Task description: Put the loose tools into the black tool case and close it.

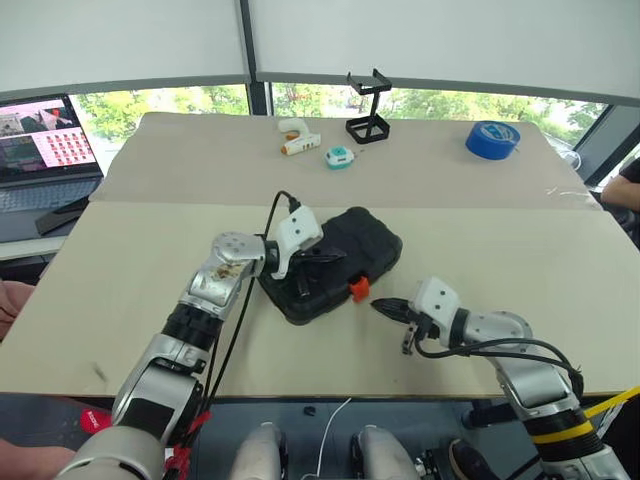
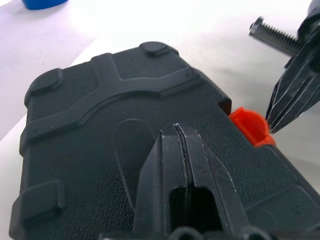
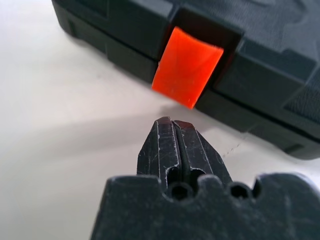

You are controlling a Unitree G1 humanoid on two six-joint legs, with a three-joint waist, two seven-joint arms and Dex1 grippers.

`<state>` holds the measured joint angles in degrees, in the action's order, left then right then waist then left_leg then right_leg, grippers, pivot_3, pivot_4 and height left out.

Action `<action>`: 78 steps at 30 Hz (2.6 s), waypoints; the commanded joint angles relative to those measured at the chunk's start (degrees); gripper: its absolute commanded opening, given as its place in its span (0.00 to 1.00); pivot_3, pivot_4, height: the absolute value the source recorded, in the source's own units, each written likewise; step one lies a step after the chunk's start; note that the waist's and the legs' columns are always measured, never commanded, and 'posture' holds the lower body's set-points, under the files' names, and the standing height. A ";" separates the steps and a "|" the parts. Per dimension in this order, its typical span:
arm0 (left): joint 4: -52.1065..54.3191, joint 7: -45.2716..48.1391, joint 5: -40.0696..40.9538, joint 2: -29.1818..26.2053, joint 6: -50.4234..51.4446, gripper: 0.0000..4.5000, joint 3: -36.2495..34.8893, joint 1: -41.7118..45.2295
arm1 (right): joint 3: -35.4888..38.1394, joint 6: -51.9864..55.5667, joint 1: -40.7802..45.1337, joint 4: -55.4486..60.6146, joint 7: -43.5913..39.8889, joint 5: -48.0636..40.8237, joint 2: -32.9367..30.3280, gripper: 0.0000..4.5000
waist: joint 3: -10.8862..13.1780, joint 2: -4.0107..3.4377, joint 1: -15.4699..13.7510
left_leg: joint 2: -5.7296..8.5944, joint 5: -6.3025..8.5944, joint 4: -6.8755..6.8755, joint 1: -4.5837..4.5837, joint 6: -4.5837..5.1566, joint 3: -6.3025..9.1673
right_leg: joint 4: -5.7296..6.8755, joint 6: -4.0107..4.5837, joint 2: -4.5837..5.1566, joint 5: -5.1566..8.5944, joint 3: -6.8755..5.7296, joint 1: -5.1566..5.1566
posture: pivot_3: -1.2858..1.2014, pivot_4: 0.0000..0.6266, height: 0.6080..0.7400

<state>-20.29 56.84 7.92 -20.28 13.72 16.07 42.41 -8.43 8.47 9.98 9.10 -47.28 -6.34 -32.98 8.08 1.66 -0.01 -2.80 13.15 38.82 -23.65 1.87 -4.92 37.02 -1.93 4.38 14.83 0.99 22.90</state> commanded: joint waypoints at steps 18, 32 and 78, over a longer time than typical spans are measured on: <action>2.32 -1.15 -3.06 -1.19 8.10 0.01 2.12 -6.55 | -2.25 -2.76 5.49 -4.43 2.01 2.47 4.88 0.00 | -0.24 -0.25 0.56 | -0.03 0.04 -0.15 0.56 0.04 0.09 | -0.12 0.04 -0.01 0.07 -0.02 -0.55 | 0.52 0.24 1.00; 2.00 -1.22 -3.44 -1.41 10.26 0.01 2.51 -6.76 | -0.71 -7.89 5.88 -5.49 2.87 1.77 7.86 0.00 | -0.25 -0.24 1.03 | -0.05 0.04 -0.22 0.76 0.04 0.15 | -0.06 0.06 -0.03 0.07 0.05 -0.62 | 0.52 0.24 1.00; 14.04 4.34 8.29 -5.96 4.09 0.33 -11.02 -15.77 | 2.65 -3.33 7.22 -7.58 -5.51 -3.24 5.52 0.06 | -0.45 -0.01 2.52 | -0.08 0.09 -1.19 1.35 -0.07 -0.04 | -0.13 0.21 -0.37 0.11 1.31 -0.30 | 0.52 0.24 1.00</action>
<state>-6.96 58.32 13.98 -23.61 18.72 7.60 30.14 -9.70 5.90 18.21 -1.63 -51.59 -6.27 -25.89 7.63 1.66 2.51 -2.89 13.30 37.62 -22.32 1.70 -4.97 36.85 -1.72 4.01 14.94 2.31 22.61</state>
